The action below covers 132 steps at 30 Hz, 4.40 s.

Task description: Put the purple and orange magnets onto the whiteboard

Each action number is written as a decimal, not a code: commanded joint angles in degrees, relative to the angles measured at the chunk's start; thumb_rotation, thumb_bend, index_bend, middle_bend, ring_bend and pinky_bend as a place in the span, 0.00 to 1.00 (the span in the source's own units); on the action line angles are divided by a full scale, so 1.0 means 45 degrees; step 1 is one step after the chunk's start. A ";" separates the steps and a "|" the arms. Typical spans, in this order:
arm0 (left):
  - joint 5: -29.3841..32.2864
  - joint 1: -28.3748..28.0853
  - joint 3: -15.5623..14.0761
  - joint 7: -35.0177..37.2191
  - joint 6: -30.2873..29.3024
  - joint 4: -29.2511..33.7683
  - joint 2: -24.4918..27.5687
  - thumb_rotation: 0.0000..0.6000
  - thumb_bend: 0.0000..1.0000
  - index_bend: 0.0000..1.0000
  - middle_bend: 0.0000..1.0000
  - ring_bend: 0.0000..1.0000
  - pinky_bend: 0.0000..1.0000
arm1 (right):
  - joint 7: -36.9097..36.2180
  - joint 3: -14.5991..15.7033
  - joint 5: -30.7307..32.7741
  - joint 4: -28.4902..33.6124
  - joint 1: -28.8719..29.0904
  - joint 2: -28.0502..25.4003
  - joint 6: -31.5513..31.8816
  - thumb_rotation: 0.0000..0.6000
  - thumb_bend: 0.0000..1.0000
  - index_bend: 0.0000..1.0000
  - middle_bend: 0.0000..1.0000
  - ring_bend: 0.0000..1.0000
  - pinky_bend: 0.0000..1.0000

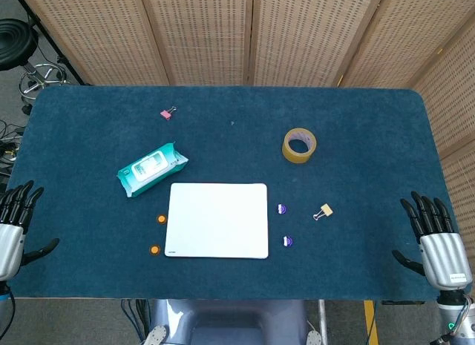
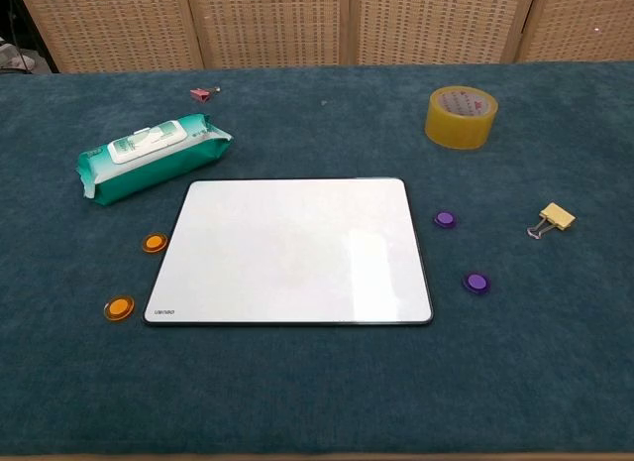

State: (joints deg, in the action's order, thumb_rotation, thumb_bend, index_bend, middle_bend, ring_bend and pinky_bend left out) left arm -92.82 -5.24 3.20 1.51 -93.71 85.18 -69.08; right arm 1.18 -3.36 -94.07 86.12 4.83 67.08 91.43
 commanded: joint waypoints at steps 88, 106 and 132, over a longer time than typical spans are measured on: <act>0.0710 0.0185 0.0433 0.0356 -0.0096 0.0486 0.0310 1.00 0.00 0.00 0.00 0.00 0.07 | 0.3248 0.0186 0.4070 -0.0243 0.6149 0.4534 -0.8830 1.00 0.43 0.49 0.00 0.00 0.00; 0.0622 0.0174 0.0364 0.0311 -0.0036 0.0535 0.0305 1.00 0.00 0.00 0.00 0.00 0.07 | 0.4938 -0.0978 0.5021 0.0676 0.8201 0.5957 -1.0036 1.00 0.44 0.50 0.00 0.00 0.00; 0.0655 0.0243 0.0378 0.0806 -0.0084 0.0604 0.0569 1.00 0.00 0.00 0.00 0.00 0.07 | 0.6870 -0.0895 0.7104 0.0196 0.9537 0.7456 -0.9744 1.00 0.44 0.31 0.00 0.00 0.00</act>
State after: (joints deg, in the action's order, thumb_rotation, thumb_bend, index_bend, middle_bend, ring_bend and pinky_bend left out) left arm -89.86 -4.14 4.91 5.14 -94.10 87.91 -66.53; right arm 32.11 -7.40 -62.12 86.98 47.73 100.64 47.57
